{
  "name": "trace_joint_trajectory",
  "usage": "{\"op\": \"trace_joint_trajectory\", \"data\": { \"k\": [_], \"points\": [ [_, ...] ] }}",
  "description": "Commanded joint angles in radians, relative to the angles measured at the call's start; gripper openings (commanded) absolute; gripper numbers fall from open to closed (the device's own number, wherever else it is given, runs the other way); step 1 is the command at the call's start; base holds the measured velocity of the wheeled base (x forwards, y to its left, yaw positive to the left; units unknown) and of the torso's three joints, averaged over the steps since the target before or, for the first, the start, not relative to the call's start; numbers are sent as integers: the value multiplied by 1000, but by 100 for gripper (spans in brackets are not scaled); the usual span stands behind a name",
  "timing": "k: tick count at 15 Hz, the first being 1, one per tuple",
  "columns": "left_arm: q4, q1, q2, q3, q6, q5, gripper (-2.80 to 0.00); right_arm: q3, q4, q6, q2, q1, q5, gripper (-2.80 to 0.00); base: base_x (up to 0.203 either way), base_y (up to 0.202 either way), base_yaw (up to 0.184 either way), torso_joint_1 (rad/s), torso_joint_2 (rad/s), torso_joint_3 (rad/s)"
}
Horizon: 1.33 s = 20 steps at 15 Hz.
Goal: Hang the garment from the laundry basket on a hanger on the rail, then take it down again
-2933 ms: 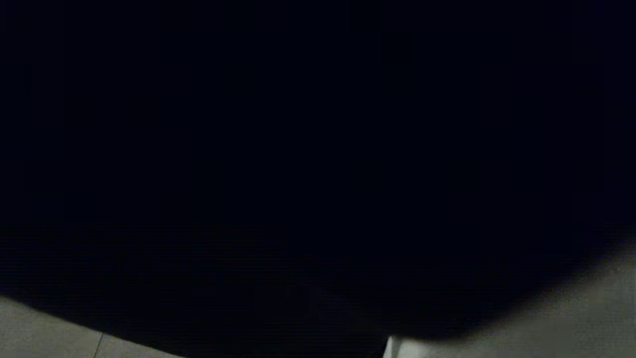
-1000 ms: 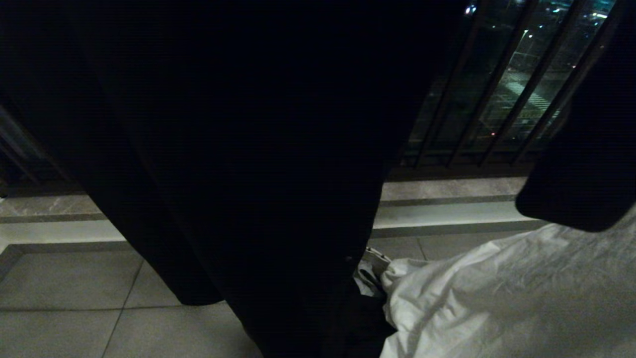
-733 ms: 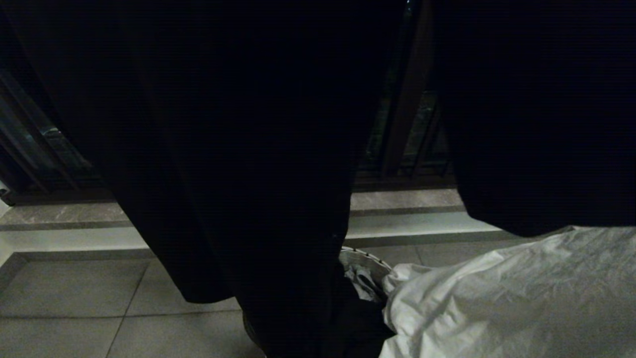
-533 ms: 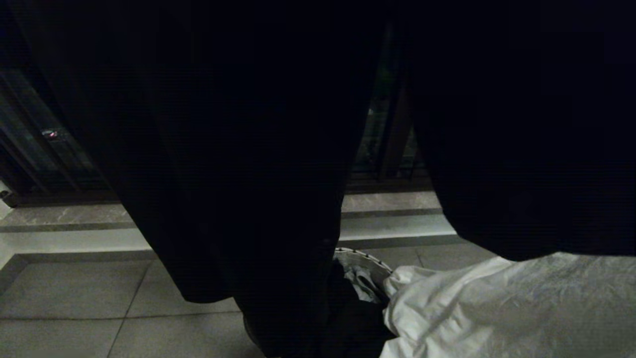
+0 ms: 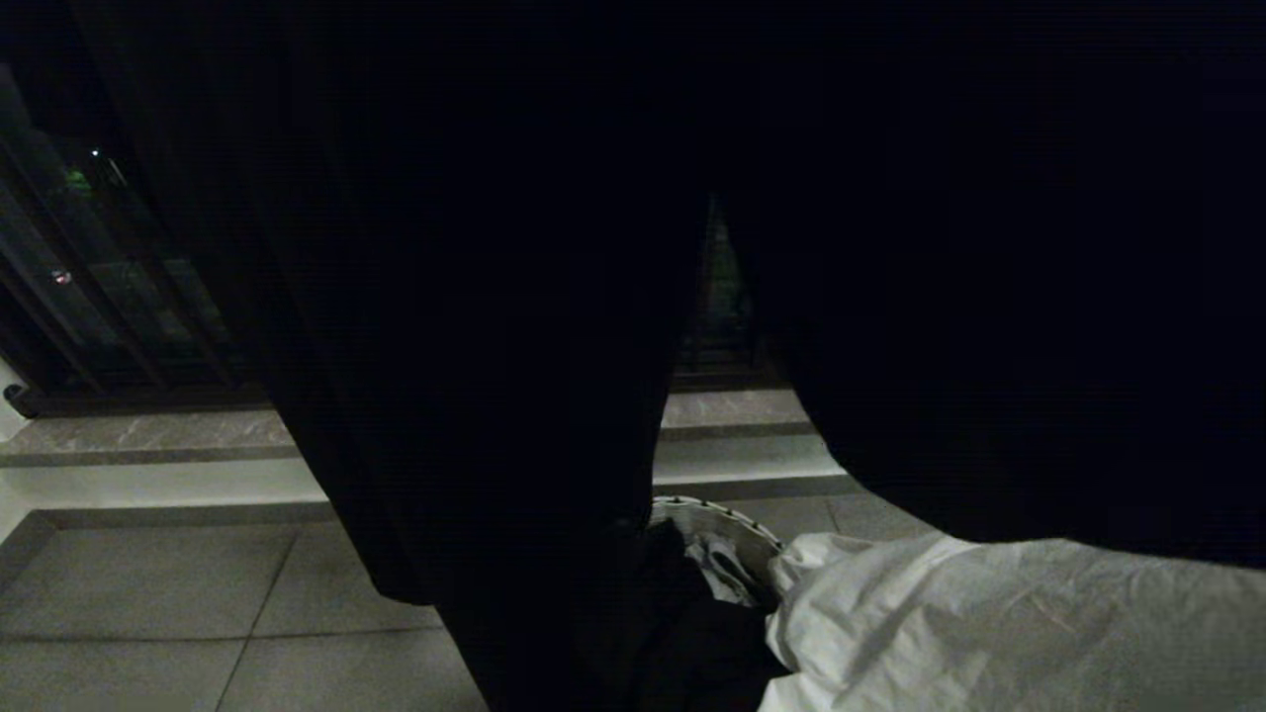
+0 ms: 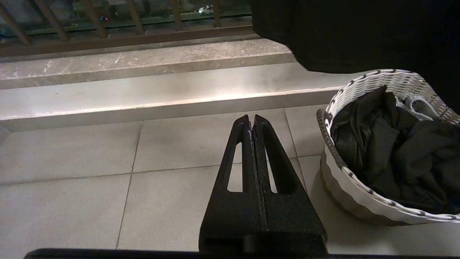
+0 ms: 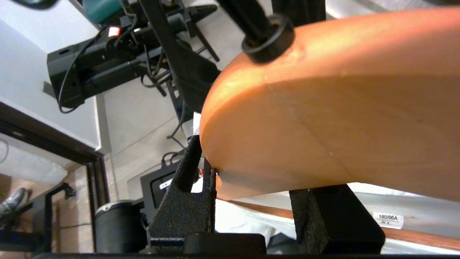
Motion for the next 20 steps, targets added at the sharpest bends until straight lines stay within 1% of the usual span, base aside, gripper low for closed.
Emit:
{"op": "trace_joint_trajectory", "data": {
  "k": [1,3,5,13,20],
  "points": [
    [0,0,-1,3,0,0,-280,-1,2,-3,-3,0,5,-280,0,0,0,0,0,0],
    [-1,0,-1,3,0,0,-280,-1,-1,-9,-8,0,5,-280,0,0,0,0,0,0],
    [0,0,-1,3,0,0,-280,6,-37,-8,-9,0,4,-280,0,0,0,-46,-95,-199],
    [0,0,-1,3,0,0,-280,2,-53,-9,-18,0,3,-280,0,0,0,-31,-403,-421],
    [-1,0,-1,2,0,0,-280,9,-73,-15,-28,0,3,-280,0,0,0,80,-457,-380]
  ]
}}
